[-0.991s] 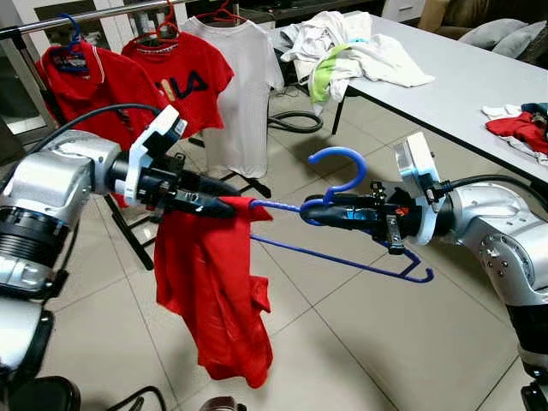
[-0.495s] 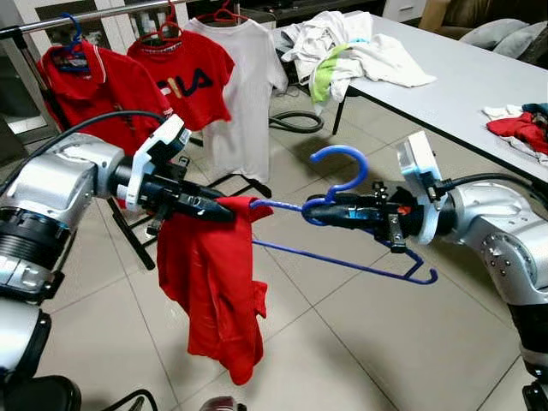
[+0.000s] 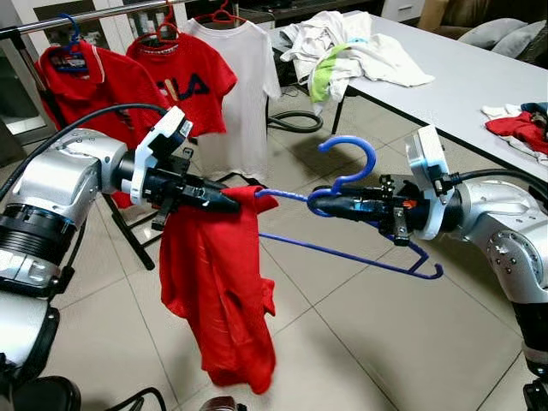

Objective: Hang hanger

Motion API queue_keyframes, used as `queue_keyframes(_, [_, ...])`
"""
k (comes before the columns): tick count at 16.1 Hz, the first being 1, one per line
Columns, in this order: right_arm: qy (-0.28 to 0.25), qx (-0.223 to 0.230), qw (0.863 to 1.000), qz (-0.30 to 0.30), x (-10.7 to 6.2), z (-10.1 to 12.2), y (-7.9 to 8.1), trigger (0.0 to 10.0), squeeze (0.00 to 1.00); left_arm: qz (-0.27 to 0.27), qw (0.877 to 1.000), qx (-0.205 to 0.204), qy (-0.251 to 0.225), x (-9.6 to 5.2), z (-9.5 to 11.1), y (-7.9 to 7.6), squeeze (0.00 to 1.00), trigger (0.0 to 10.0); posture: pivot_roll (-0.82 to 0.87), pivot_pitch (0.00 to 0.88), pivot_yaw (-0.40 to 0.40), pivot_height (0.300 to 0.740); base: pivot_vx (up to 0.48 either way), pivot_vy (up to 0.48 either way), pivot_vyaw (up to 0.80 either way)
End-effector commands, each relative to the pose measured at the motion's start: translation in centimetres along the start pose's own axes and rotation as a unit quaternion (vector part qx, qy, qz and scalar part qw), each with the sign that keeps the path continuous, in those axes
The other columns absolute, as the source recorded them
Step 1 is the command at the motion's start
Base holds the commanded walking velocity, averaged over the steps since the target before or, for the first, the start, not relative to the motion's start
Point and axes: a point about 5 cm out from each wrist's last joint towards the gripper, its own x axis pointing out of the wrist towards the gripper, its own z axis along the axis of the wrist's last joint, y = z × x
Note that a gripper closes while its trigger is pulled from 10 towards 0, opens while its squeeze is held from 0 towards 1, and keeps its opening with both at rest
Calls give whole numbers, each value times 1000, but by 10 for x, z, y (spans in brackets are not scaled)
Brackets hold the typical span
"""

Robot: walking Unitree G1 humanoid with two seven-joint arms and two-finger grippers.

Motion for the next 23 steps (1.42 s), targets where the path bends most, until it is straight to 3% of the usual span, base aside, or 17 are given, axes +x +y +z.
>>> queue_keyframes(1, [-26,-18,999,2,-1,12,-3,10000,1000,22,1000,10,1,-2,-4,3,0,0,19,0,53,740,0,0,0])
queue_keyframes(2, [-29,-15,999,-8,-6,13,-6,10000,1000,32,999,14,7,-3,-7,4,0,0,19,0,53,740,0,0,0])
queue_keyframes(4, [-86,-7,995,-44,-39,33,-12,10000,1000,113,993,30,27,-8,-21,14,0,0,16,0,51,740,0,0,0])
queue_keyframes(5, [-107,-8,992,-63,-53,39,-13,10000,1000,127,991,33,29,-10,-25,14,0,0,10,0,54,740,0,0,0])
queue_keyframes(6, [-111,-9,991,-71,-57,40,-14,10000,1000,126,991,33,28,-10,-26,14,0,0,8,0,55,740,0,0,0])
queue_keyframes(8, [-140,2,987,-81,-64,39,-6,10000,1000,183,982,52,16,-13,-27,19,0,0,6,0,52,740,0,0,0])
queue_keyframes(10, [-120,27,991,-52,-53,25,11,10000,1000,194,979,52,-27,-14,-22,22,0,0,6,0,49,740,0,0,0])
queue_keyframes(12, [-64,79,995,-11,-29,-9,39,10000,1000,153,981,58,-100,-11,-1,18,0,0,7,0,48,740,0,0,0])
queue_keyframes(14, [-15,100,995,-15,-14,-36,53,10000,1000,112,984,67,-119,-17,12,11,0,0,9,0,52,740,0,0,0])
queue_keyframes(17, [5,89,986,-143,0,-72,41,10000,1000,90,986,81,-117,-38,32,5,0,0,12,0,62,740,0,0,0])
queue_keyframes(19, [10,87,980,-181,6,-86,38,10000,1000,91,985,87,-121,-43,41,4,0,0,16,0,65,740,0,0,0])
queue_keyframes(23, [9,175,954,-243,18,-113,26,10000,1000,60,983,99,-140,-40,56,1,0,0,25,0,63,740,0,0,0])
